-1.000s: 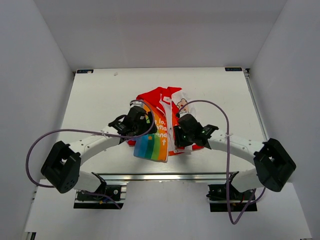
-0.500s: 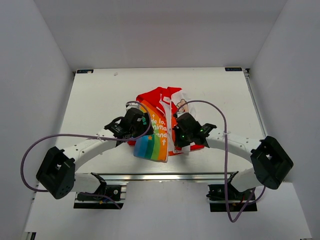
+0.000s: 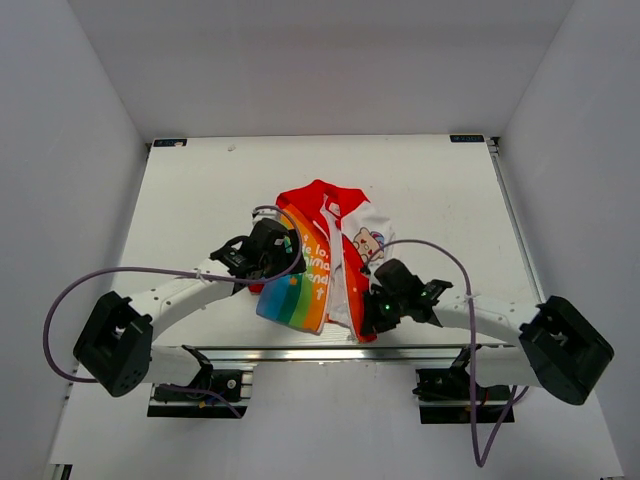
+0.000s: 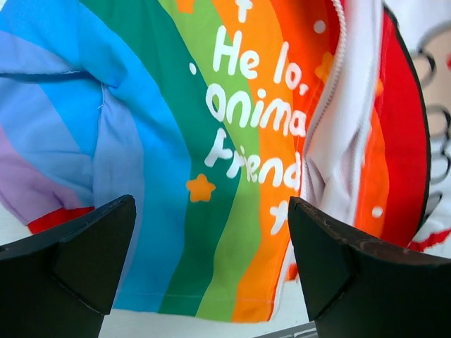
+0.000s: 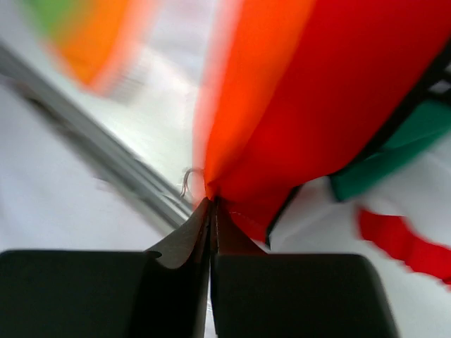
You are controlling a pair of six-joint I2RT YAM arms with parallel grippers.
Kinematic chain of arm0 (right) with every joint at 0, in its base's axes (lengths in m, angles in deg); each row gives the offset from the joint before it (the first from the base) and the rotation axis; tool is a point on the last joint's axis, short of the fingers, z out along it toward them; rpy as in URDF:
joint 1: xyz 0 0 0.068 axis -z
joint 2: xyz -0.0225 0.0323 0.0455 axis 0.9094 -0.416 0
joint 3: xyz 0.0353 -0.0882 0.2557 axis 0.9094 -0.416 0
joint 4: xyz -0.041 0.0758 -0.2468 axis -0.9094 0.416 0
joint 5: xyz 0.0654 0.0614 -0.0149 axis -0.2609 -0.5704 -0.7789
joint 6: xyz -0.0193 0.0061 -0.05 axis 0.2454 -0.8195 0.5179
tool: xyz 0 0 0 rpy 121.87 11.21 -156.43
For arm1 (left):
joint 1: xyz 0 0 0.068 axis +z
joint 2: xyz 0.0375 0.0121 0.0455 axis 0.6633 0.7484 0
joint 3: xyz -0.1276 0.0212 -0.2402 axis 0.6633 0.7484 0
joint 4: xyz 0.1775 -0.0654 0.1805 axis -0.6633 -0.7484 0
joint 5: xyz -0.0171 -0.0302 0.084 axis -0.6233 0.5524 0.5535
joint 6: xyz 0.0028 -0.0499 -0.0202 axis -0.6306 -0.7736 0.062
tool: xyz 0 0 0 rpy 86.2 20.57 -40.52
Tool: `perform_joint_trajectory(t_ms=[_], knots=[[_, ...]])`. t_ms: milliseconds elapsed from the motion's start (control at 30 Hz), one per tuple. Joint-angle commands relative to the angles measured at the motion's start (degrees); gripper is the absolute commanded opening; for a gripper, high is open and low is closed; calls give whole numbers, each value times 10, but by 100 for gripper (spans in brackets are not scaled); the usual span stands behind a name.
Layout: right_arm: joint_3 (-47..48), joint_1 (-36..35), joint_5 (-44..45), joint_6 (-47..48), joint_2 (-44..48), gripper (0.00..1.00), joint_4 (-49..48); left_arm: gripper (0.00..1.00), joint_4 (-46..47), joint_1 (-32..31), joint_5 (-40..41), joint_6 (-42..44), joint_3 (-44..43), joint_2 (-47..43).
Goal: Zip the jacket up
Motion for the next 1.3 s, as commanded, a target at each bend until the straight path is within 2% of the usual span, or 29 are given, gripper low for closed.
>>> perform_joint_trajectory(t_ms=[0,133,167,200,233,300,400,600,733,900,1100,1267], knots=[[-32,-4,6,-12,-25,0,1,98,1,2,-10,8,-3,13],[-25,-4,22,-3,-24,0,4,98,4,3,-16,8,-7,21],[-22,-5,38,1,-19,6,10,98,5,2,-17,9,-8,22],[-13,-6,46,3,-12,22,24,98,4,2,-20,9,-9,22],[-8,-6,54,6,2,29,32,98,5,2,-22,10,-10,22],[2,-8,83,16,16,37,66,98,7,3,-24,11,-10,21],[26,-14,109,21,38,43,99,98,4,2,-28,12,-11,20],[55,-71,173,-19,62,48,134,98,-4,3,-36,13,-6,7],[79,-135,257,-71,21,53,148,98,-7,3,-45,13,5,-6],[86,-156,308,-124,-35,64,148,98,-6,3,-48,8,23,-32],[88,-174,324,-130,-95,65,138,98,-4,2,-52,4,39,-53],[101,-183,341,-131,-100,65,146,98,-3,2,-51,-1,45,-58]])
